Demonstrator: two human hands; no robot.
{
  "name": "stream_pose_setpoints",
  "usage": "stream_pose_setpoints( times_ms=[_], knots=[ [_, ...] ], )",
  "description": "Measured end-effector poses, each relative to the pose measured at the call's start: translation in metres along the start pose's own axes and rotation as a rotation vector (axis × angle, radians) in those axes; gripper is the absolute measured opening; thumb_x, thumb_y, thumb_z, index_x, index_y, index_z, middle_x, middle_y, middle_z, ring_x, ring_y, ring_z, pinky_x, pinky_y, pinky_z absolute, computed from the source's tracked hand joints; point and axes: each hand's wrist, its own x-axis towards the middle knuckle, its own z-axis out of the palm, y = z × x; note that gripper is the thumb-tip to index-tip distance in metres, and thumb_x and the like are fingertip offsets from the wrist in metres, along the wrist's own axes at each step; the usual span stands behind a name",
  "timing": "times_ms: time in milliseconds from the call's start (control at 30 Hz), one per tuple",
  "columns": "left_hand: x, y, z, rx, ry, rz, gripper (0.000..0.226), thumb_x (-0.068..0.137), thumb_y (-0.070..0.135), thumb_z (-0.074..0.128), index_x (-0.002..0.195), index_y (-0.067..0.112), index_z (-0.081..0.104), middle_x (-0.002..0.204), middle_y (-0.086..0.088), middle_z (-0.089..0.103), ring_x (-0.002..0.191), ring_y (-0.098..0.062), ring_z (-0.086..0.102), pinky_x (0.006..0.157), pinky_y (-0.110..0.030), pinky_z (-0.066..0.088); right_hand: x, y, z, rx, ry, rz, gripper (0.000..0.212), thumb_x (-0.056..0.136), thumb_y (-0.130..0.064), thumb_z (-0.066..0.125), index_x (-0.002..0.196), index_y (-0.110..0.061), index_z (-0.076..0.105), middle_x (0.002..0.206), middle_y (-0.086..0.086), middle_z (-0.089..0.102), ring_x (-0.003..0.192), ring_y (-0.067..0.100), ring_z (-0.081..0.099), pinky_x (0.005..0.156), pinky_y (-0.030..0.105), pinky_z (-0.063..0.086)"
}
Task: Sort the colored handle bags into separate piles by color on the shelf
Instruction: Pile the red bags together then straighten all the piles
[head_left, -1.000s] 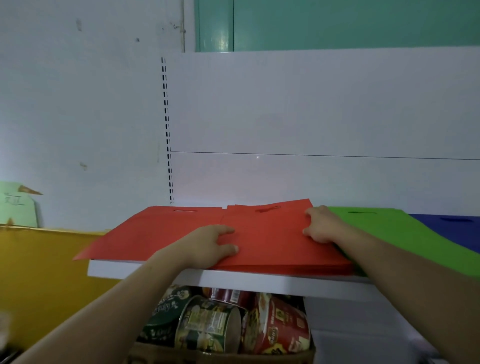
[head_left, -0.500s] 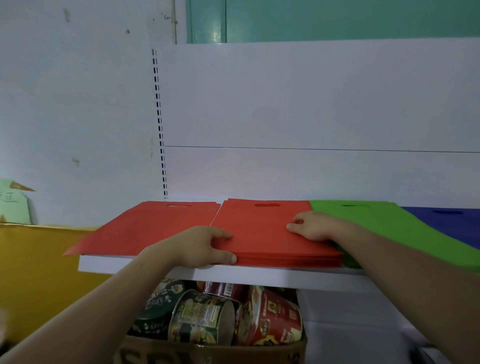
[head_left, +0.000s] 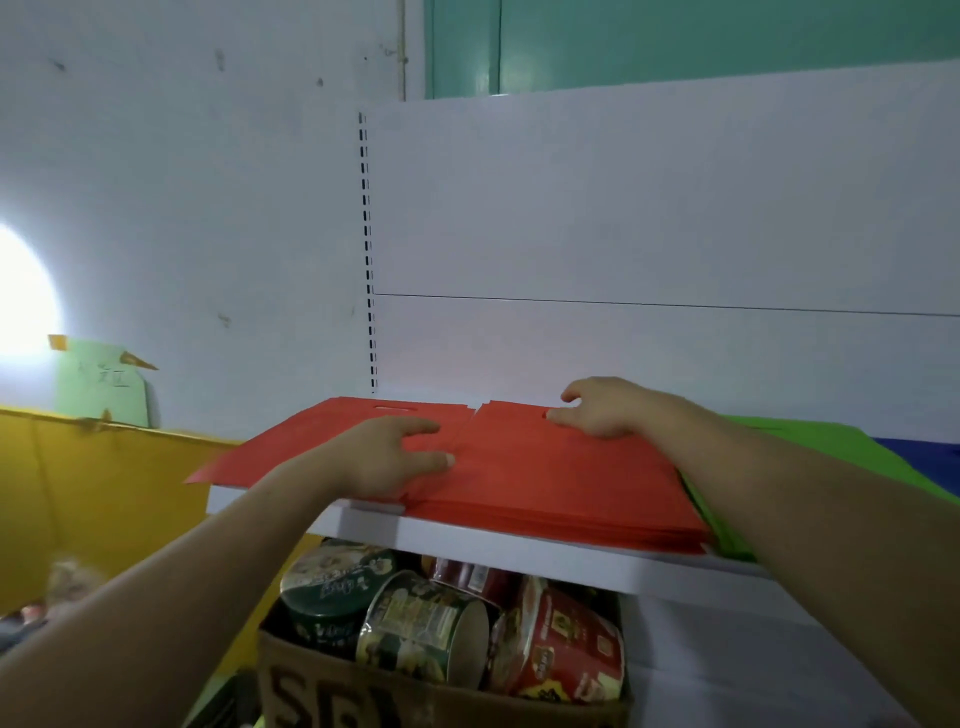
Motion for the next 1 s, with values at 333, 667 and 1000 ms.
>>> stream_pose_setpoints(
  times_ms=[333,667,1000],
  knots=[
    [-0.019,-0.068,-0.027,-0.045,0.096,-0.131,0.065,0.085,0.051,0.059,0.142,0.025,0.041,0.146,-0.003,0.04,0.13,-0.023,0.04,0.104,-0.033,0.031,0.021,-0.076,0.007,0.02,-0.003,-0.085,0.064,0.095,-0.055,0.041,0.144,-0.014,0.038,0.151,0.007,0.035,0.137,0.025,0.035,0.108,0.033,0.03],
    [-0.016,-0.189,-0.078,-0.061,0.026,-0.11,0.063,0.086,0.051,0.058,0.141,0.025,0.04,0.144,0.001,0.043,0.126,-0.019,0.045,0.094,-0.028,0.036,0.073,-0.184,0.034,0.014,-0.035,0.051,0.064,0.096,-0.053,0.041,0.142,-0.01,0.04,0.149,0.01,0.038,0.134,0.027,0.038,0.108,0.032,0.032],
    [0.0,-0.243,-0.083,-0.225,-0.053,-0.07,0.065,0.089,0.05,0.056,0.144,0.023,0.036,0.146,0.0,0.041,0.126,-0.019,0.045,0.092,-0.026,0.036,0.09,-0.22,0.066,0.013,-0.06,0.29,0.06,0.099,-0.049,0.035,0.14,-0.005,0.041,0.147,0.014,0.039,0.132,0.028,0.041,0.106,0.032,0.035]
  ],
)
